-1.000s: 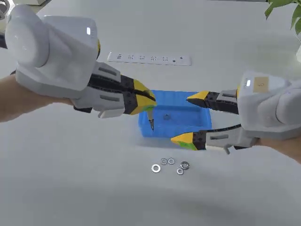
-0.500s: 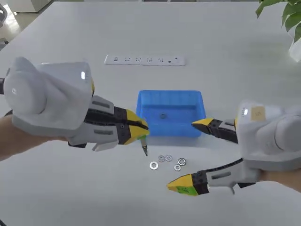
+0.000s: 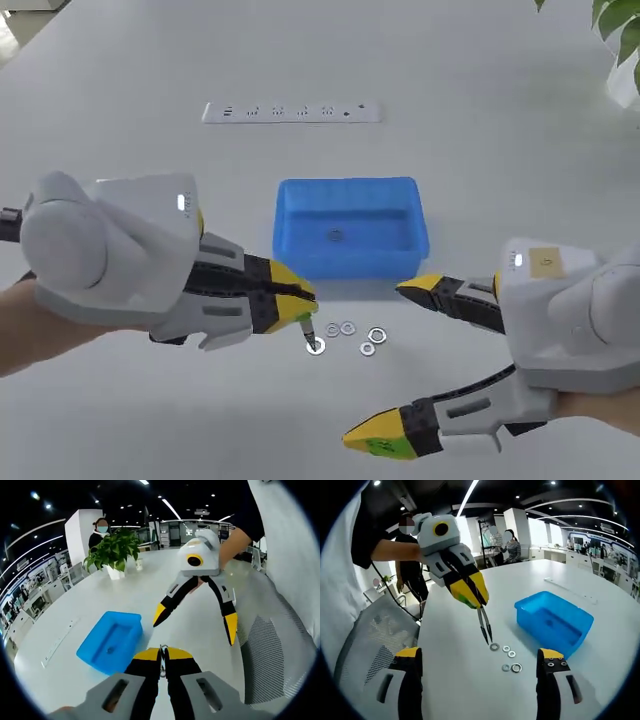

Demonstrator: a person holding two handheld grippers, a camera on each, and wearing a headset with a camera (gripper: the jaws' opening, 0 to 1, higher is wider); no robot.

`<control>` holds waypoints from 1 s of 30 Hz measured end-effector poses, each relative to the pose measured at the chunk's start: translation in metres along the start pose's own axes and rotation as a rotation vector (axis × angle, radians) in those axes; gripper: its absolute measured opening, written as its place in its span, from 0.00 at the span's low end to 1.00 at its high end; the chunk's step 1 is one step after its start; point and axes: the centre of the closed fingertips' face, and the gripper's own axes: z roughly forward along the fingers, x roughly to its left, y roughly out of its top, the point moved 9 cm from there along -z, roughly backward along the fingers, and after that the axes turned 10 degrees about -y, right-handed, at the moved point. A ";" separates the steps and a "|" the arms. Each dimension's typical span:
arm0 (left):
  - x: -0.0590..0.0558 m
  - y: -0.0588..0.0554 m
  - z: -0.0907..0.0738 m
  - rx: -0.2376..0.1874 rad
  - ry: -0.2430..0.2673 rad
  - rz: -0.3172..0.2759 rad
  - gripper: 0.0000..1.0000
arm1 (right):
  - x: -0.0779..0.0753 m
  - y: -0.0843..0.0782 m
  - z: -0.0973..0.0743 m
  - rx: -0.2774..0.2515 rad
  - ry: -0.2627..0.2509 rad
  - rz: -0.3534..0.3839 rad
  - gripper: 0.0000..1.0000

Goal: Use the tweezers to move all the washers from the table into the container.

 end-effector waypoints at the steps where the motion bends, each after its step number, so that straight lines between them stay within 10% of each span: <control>1: 0.000 0.000 0.001 -0.002 0.000 -0.001 0.07 | 0.000 -0.001 0.000 0.000 0.002 -0.002 0.95; 30: -0.004 -0.006 0.011 0.041 -0.015 0.025 0.07 | 0.009 -0.007 0.001 0.036 0.021 0.000 0.89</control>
